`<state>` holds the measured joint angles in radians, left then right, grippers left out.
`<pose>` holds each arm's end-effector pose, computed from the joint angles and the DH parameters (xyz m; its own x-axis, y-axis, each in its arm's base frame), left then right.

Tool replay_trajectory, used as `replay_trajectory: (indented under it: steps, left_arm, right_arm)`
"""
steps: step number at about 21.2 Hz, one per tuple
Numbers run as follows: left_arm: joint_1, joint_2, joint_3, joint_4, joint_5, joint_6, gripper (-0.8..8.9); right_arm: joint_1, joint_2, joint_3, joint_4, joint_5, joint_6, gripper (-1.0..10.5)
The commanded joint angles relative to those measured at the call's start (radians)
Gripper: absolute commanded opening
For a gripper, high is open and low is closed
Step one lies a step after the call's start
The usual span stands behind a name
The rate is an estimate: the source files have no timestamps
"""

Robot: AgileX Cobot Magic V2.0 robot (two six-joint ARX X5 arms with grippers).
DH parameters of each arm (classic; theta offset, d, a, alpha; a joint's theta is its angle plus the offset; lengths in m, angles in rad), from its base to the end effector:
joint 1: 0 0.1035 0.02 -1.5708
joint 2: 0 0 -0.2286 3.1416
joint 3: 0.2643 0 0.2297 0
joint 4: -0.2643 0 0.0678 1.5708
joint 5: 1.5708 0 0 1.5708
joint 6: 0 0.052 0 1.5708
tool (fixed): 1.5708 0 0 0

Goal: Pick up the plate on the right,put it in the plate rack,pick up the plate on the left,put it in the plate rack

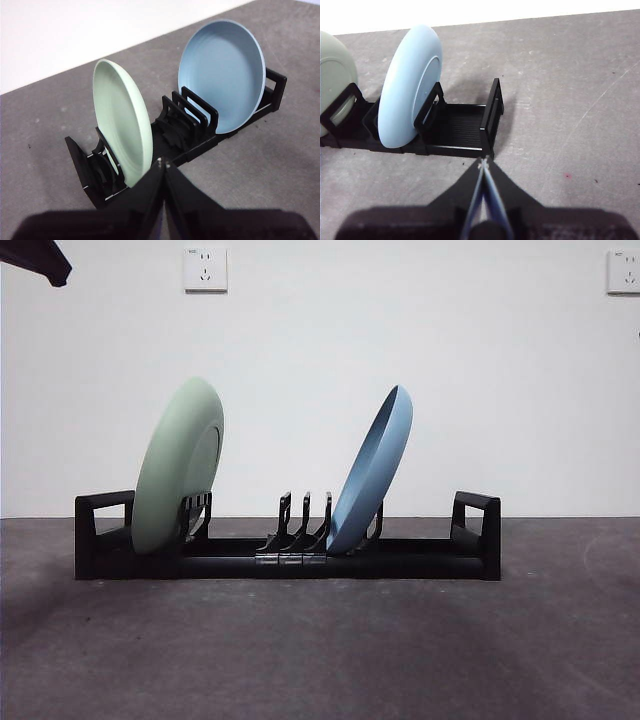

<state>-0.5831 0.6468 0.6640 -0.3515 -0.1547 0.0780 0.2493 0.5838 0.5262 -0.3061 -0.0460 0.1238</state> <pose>0.1470 -0.0874 0.2660 0.8640 -0.3853 -0.3242 0.4426 0.8881 0.1240 0.1603 0.0433 0.2340 0.8934 0.2749 -0.3554 -0.2433 0.9610 0.1316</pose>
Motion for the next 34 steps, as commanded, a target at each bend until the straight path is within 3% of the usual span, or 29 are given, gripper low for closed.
replay_trajectory:
  steps: [1,3,5,7,10,15,26,34]
  left_arm:
    - [0.002,0.001,-0.002,0.006,-0.001,-0.006,-0.03]
    - [0.002,-0.012,-0.002,-0.017,0.0,-0.004,-0.03]
    - [0.036,-0.08,-0.003,-0.053,-0.019,0.054,-0.03]
    - [0.11,-0.151,-0.025,-0.057,0.059,0.023,-0.03]
    - [0.256,-0.267,-0.149,0.009,0.112,0.023,-0.03]
    - [0.434,-0.463,-0.407,0.095,0.109,0.023,-0.03]
    - [0.506,-0.645,-0.645,0.122,0.113,-0.032,-0.03]
    - [0.511,-0.645,-0.646,0.128,0.148,-0.033,-0.03]
  right_arm:
    - [0.002,-0.002,-0.005,0.006,0.001,0.01,0.0]
    - [0.002,-0.002,-0.005,0.006,0.001,0.01,0.0]
    - [0.002,-0.002,-0.005,0.006,0.0,0.01,0.0]
    - [0.001,-0.002,-0.005,0.006,0.001,0.01,0.0]
    - [0.002,-0.002,-0.005,0.006,0.0,0.01,0.0]
    - [0.002,-0.002,-0.005,0.006,0.001,0.01,0.0]
    - [0.001,-0.002,-0.005,0.006,0.001,0.01,0.0]
    - [0.002,-0.002,-0.004,0.006,0.001,0.01,0.0]
